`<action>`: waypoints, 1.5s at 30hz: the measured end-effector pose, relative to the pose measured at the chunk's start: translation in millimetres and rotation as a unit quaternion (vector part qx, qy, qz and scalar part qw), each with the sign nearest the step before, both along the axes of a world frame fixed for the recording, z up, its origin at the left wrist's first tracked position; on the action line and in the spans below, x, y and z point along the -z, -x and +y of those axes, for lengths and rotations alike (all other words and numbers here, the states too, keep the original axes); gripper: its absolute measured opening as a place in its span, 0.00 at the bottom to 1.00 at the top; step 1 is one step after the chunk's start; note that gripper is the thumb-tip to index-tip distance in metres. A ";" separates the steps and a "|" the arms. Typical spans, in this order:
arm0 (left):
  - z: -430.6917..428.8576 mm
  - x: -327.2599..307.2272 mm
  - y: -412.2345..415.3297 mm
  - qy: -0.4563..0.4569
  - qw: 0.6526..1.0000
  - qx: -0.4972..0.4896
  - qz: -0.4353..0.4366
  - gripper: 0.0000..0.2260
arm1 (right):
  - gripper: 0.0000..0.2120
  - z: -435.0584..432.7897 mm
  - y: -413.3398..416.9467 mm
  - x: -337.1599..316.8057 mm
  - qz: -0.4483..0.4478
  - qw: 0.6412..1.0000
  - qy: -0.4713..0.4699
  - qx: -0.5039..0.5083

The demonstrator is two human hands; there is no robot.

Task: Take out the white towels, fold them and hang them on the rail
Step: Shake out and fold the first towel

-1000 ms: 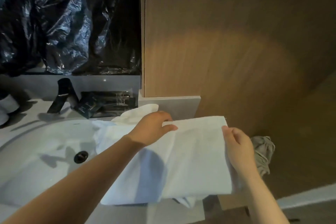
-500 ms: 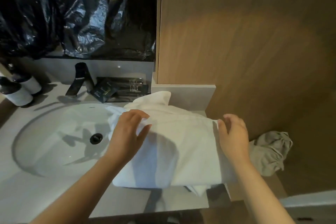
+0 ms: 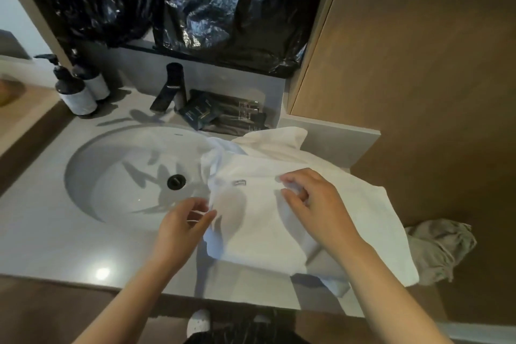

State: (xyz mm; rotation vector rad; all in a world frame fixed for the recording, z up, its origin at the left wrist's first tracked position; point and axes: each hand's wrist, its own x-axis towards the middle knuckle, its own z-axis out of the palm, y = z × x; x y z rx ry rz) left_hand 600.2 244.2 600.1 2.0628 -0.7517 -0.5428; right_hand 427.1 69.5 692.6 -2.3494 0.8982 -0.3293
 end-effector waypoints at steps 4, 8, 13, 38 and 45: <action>2.6 7.1 3.2 -0.002 0.999 -0.013 0.035 0.09 | 0.14 4.5 -17.9 6.1 0.021 0.999 0.021 -0.040; 0.5 11.6 5.6 0.003 0.996 -0.022 0.089 0.09 | 0.20 9.9 -49.9 10.0 0.099 0.990 0.064 -0.081; 3.6 13.1 3.6 -0.002 0.992 -0.020 0.123 0.06 | 0.13 12.6 -91.0 10.9 0.210 0.967 0.090 -0.108; 26.0 14.3 -14.9 0.016 0.971 0.024 0.237 0.09 | 0.13 -13.1 -22.2 18.5 -0.011 0.987 0.161 -0.019; 16.0 13.5 -8.7 0.044 0.960 -0.003 0.278 0.11 | 0.27 0.1 97.6 50.3 0.074 0.960 0.096 0.254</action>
